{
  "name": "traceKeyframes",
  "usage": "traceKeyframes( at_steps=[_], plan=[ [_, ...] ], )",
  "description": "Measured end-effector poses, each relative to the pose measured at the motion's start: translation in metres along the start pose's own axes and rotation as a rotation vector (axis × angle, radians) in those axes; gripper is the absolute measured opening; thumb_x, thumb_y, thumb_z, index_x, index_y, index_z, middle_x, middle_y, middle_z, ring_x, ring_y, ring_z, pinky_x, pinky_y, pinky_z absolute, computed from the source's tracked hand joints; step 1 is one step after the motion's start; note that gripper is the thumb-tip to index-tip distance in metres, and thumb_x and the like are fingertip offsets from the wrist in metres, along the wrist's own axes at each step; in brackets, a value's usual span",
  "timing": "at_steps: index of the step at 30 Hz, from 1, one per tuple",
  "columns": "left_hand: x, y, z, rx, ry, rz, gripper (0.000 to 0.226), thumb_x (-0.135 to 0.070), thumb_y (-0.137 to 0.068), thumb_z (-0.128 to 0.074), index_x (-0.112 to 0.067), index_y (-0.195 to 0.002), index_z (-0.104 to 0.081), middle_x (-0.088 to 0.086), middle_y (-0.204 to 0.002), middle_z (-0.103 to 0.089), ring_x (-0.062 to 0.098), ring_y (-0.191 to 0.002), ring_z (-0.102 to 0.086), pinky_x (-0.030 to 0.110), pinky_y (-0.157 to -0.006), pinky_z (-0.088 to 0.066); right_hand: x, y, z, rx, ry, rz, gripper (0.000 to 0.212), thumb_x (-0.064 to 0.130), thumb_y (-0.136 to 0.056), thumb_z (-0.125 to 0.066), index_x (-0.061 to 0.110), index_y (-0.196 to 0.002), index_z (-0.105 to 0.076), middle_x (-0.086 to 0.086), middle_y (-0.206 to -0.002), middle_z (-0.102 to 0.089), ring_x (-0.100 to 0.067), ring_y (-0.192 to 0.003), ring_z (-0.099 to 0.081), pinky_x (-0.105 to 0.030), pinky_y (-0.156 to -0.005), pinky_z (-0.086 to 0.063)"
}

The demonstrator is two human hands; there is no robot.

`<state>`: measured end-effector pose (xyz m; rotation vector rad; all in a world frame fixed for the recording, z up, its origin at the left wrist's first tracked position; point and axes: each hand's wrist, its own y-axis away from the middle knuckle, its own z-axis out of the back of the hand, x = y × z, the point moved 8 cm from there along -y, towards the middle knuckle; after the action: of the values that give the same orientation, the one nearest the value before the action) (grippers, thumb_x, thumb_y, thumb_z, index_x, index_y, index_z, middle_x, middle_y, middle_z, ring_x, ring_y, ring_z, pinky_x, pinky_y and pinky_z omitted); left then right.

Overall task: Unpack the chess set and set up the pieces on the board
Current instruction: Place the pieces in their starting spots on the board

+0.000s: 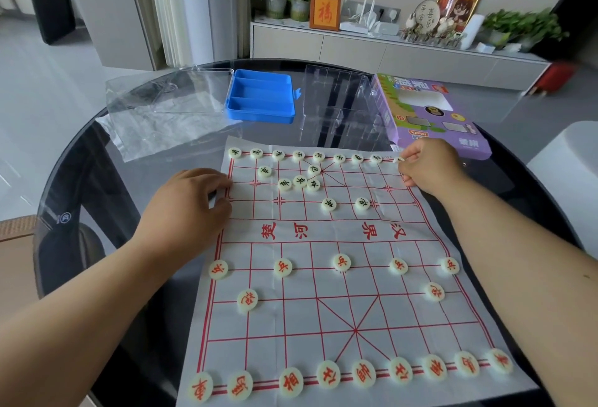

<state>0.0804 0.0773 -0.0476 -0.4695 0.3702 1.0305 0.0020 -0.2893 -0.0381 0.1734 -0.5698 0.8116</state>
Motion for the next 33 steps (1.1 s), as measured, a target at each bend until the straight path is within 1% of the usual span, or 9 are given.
traceKeyframes(
  at_steps=[3, 6, 10, 12, 14, 17, 22, 30, 33],
  plan=[
    [0.0, 0.0, 0.001, -0.005, 0.005, 0.003, 0.035, -0.02, -0.09, -0.054, -0.023, -0.125, -0.061, -0.007, -0.132, -0.054, 0.011, -0.113, -0.049, 0.025, -0.091, -0.042, 0.001, -0.002, -0.004, 0.008, 0.029, 0.015, 0.019, 0.012, -0.087, -0.065, 0.01, -0.106, -0.066, -0.011, -0.085, -0.069, -0.024, -0.071, -0.068, -0.043, -0.076, -0.059],
    [-0.001, 0.001, 0.001, -0.006, 0.005, 0.003, 0.035, -0.019, -0.091, -0.054, -0.023, -0.125, -0.061, -0.007, -0.132, -0.054, 0.011, -0.113, -0.048, 0.023, -0.088, -0.04, 0.004, -0.003, -0.006, 0.011, 0.1, 0.038, 0.021, 0.019, -0.086, -0.066, 0.015, -0.106, -0.068, -0.011, -0.097, -0.07, -0.029, -0.084, -0.066, -0.045, -0.081, -0.056],
    [-0.002, 0.001, 0.002, -0.012, 0.003, 0.006, 0.034, -0.018, -0.091, -0.054, -0.023, -0.124, -0.061, -0.007, -0.131, -0.054, 0.011, -0.112, -0.048, 0.022, -0.087, -0.039, 0.007, -0.004, -0.005, -0.006, 0.149, 0.035, 0.021, 0.022, -0.086, -0.066, 0.016, -0.106, -0.07, -0.01, -0.104, -0.069, -0.031, -0.093, -0.063, -0.041, -0.085, -0.054],
    [-0.002, 0.002, 0.002, -0.011, 0.001, 0.02, 0.034, -0.017, -0.091, -0.054, -0.022, -0.124, -0.061, -0.006, -0.132, -0.054, 0.013, -0.113, -0.049, 0.023, -0.088, -0.04, 0.008, -0.004, -0.006, 0.001, 0.141, 0.033, 0.02, 0.021, -0.086, -0.067, 0.016, -0.105, -0.071, -0.01, -0.101, -0.07, -0.032, -0.091, -0.064, -0.041, -0.084, -0.055],
    [0.0, 0.002, 0.004, -0.023, -0.001, 0.037, 0.034, -0.015, -0.09, -0.054, -0.02, -0.123, -0.062, -0.005, -0.131, -0.055, 0.016, -0.112, -0.05, 0.027, -0.09, -0.041, 0.009, -0.005, -0.008, 0.007, 0.108, 0.03, 0.016, 0.019, -0.084, -0.067, 0.014, -0.099, -0.071, -0.013, -0.094, -0.07, -0.034, -0.087, -0.065, -0.045, -0.081, -0.056],
    [0.003, 0.003, 0.007, -0.052, -0.003, 0.071, 0.034, -0.015, -0.09, -0.053, -0.019, -0.122, -0.064, -0.004, -0.131, -0.056, 0.019, -0.11, -0.052, 0.03, -0.093, -0.042, 0.011, -0.004, -0.01, 0.002, 0.105, 0.035, 0.012, 0.017, -0.084, -0.067, 0.014, -0.094, -0.072, -0.012, -0.088, -0.071, -0.033, -0.084, -0.066, -0.046, -0.078, -0.057],
    [0.002, 0.004, 0.008, -0.061, -0.008, 0.085, 0.032, -0.016, -0.091, -0.053, -0.02, -0.121, -0.064, -0.003, -0.131, -0.056, 0.017, -0.116, -0.049, 0.031, -0.093, -0.042, 0.011, -0.005, -0.01, -0.004, 0.115, 0.047, 0.008, 0.017, -0.084, -0.066, 0.014, -0.089, -0.072, -0.013, -0.082, -0.07, -0.033, -0.079, -0.066, -0.046, -0.075, -0.058],
    [0.004, 0.004, 0.008, -0.048, 0.0, 0.094, 0.033, -0.018, -0.09, -0.054, -0.022, -0.121, -0.063, -0.004, -0.132, -0.054, 0.017, -0.117, -0.048, 0.031, -0.095, -0.043, 0.008, -0.007, -0.01, -0.012, 0.139, 0.038, 0.02, 0.024, -0.084, -0.069, 0.014, -0.101, -0.071, -0.011, -0.09, -0.07, -0.031, -0.085, -0.066, -0.045, -0.079, -0.057],
    [0.005, 0.003, 0.007, -0.046, 0.001, 0.099, 0.033, -0.019, -0.09, -0.054, -0.023, -0.121, -0.063, -0.004, -0.132, -0.054, 0.017, -0.117, -0.048, 0.031, -0.095, -0.044, 0.012, -0.004, -0.004, -0.053, 0.145, 0.051, 0.023, 0.025, -0.085, -0.068, 0.016, -0.106, -0.068, -0.011, -0.101, -0.069, -0.03, -0.089, -0.064, -0.038, -0.08, -0.055]
  ],
)
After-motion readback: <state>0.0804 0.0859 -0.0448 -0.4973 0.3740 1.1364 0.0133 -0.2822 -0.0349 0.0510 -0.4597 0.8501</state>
